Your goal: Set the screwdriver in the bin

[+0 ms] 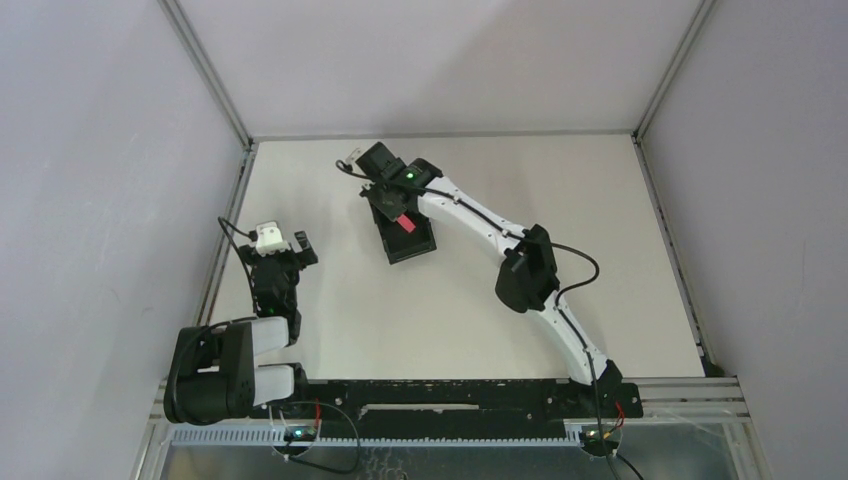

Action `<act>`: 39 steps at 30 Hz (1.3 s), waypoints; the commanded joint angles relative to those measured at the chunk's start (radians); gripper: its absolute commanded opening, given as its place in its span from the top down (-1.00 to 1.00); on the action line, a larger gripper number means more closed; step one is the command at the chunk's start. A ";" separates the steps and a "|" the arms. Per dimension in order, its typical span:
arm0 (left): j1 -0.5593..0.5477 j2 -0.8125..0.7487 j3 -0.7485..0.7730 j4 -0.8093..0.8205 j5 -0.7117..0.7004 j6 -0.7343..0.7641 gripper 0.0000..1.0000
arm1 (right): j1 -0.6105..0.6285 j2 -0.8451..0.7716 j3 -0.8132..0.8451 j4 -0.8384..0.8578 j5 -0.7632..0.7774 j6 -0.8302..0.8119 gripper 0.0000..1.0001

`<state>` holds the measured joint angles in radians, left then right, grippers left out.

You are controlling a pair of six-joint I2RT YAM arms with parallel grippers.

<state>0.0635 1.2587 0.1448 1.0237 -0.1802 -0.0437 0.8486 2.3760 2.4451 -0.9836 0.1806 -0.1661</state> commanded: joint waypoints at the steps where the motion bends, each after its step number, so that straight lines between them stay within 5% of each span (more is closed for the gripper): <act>1: -0.005 0.000 0.048 0.035 -0.002 0.018 -1.00 | -0.011 0.014 -0.035 0.076 0.039 -0.049 1.00; 5: -0.005 -0.001 0.047 0.035 -0.003 0.018 -1.00 | -0.010 0.031 -0.081 0.096 0.047 -0.042 0.95; 8: -0.005 0.000 0.047 0.035 -0.003 0.018 -1.00 | -0.010 0.056 -0.053 0.083 0.045 -0.038 0.21; 10: -0.005 0.001 0.048 0.035 -0.004 0.018 -1.00 | -0.010 0.056 -0.043 0.084 0.062 -0.037 -0.08; 23: -0.005 0.000 0.048 0.035 -0.002 0.018 -1.00 | -0.006 -0.280 -0.178 0.175 0.042 0.050 -0.14; 27: -0.005 -0.001 0.047 0.035 -0.004 0.018 -1.00 | -0.012 -0.429 -0.297 0.207 0.060 0.060 -0.97; 33: -0.004 0.000 0.047 0.035 -0.003 0.018 -1.00 | -0.082 -0.756 -0.665 0.327 0.047 0.110 -0.99; 39: -0.005 0.000 0.048 0.035 -0.003 0.018 -1.00 | -0.252 -1.135 -1.077 0.494 -0.133 0.275 -0.99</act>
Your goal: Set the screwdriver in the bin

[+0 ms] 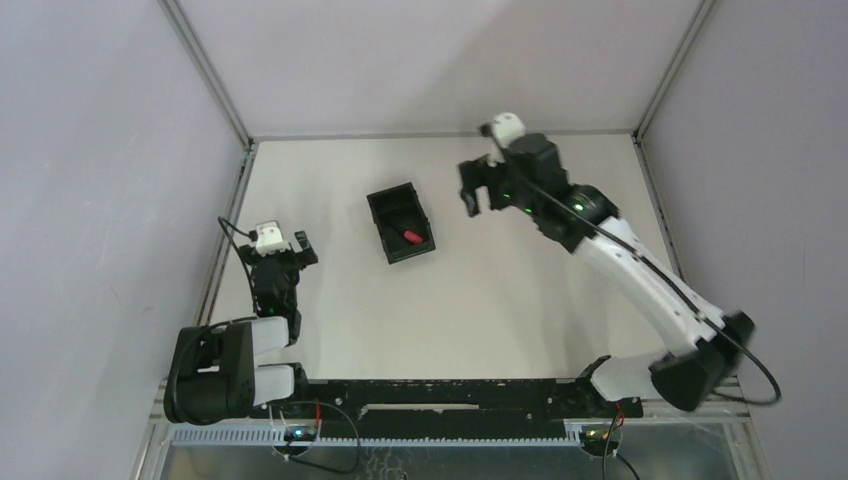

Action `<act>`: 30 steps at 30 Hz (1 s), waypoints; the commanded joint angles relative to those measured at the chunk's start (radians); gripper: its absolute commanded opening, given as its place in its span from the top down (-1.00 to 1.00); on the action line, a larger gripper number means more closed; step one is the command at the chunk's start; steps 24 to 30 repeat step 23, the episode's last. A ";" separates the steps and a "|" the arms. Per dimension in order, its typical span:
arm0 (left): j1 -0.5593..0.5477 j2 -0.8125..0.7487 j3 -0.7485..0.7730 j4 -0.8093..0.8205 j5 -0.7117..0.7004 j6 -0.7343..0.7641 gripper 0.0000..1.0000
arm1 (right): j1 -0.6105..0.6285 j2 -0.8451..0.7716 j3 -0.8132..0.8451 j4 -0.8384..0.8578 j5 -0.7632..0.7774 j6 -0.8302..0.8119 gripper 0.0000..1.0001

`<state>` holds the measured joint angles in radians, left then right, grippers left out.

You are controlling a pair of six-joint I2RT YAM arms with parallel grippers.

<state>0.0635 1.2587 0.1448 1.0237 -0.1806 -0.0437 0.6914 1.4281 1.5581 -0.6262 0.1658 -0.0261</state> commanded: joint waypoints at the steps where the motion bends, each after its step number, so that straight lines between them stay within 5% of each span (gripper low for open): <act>1: -0.005 0.001 0.048 0.035 -0.002 0.018 -1.00 | -0.125 -0.245 -0.254 0.157 -0.132 0.155 -0.99; 9: -0.005 0.000 0.047 0.035 -0.003 0.018 -1.00 | -0.376 -0.549 -0.687 0.220 -0.155 0.283 -0.99; 14: -0.005 0.000 0.047 0.035 -0.003 0.018 -1.00 | -0.400 -0.624 -0.895 0.314 -0.153 0.379 -0.99; 30: -0.005 0.000 0.048 0.034 -0.003 0.018 -1.00 | -0.400 -0.585 -1.010 0.387 -0.134 0.416 -0.99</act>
